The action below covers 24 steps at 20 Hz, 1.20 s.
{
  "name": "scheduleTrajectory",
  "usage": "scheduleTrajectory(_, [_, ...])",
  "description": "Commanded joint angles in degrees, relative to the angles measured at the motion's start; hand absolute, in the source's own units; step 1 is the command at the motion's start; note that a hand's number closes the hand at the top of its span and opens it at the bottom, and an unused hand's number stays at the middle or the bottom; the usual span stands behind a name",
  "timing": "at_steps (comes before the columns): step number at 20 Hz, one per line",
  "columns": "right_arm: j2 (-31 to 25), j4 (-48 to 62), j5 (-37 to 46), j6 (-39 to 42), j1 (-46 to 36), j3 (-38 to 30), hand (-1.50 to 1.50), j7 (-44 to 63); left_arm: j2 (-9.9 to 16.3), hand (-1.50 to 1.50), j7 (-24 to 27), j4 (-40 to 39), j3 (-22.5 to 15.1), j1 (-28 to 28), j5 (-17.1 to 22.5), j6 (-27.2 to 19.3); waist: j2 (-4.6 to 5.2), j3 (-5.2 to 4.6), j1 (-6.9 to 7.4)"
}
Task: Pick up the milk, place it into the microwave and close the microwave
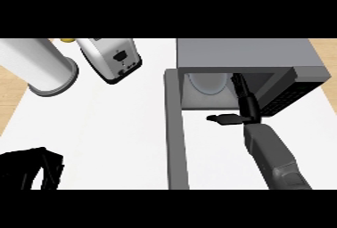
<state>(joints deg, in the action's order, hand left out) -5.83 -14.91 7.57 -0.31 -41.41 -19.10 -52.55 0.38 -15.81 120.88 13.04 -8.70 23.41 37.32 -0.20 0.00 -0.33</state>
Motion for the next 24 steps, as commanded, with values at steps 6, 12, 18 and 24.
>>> scheduleTrajectory(6, [2.43, -13.53, -0.39, 2.23, 15.91, 4.34, -1.50, -1.00, -0.37, 1.50, 4.69, -4.57, -12.95, 4.42, -11.97, -3.82, -0.18, -0.06, -1.09])
scheduleTrajectory(12, [1.11, -29.57, -2.28, 6.44, 29.00, 6.79, -1.50, 2.79, -0.37, 1.50, 7.08, -7.37, -21.26, 8.24, -19.63, -9.72, -0.17, -0.08, -1.38])
scheduleTrajectory(18, [0.51, -48.57, -3.85, 9.34, 41.92, 9.60, -1.50, 8.68, -0.38, 1.50, 11.73, -19.24, -26.49, 15.19, -25.07, -11.08, -0.10, -0.13, -1.84])
scheduleTrajectory(24, [-1.32, -61.27, -6.06, 12.38, 49.55, 10.00, -1.50, 10.79, -0.37, 1.50, 22.85, -35.65, -36.89, 16.85, -35.36, -18.81, 0.14, -0.17, -2.00])
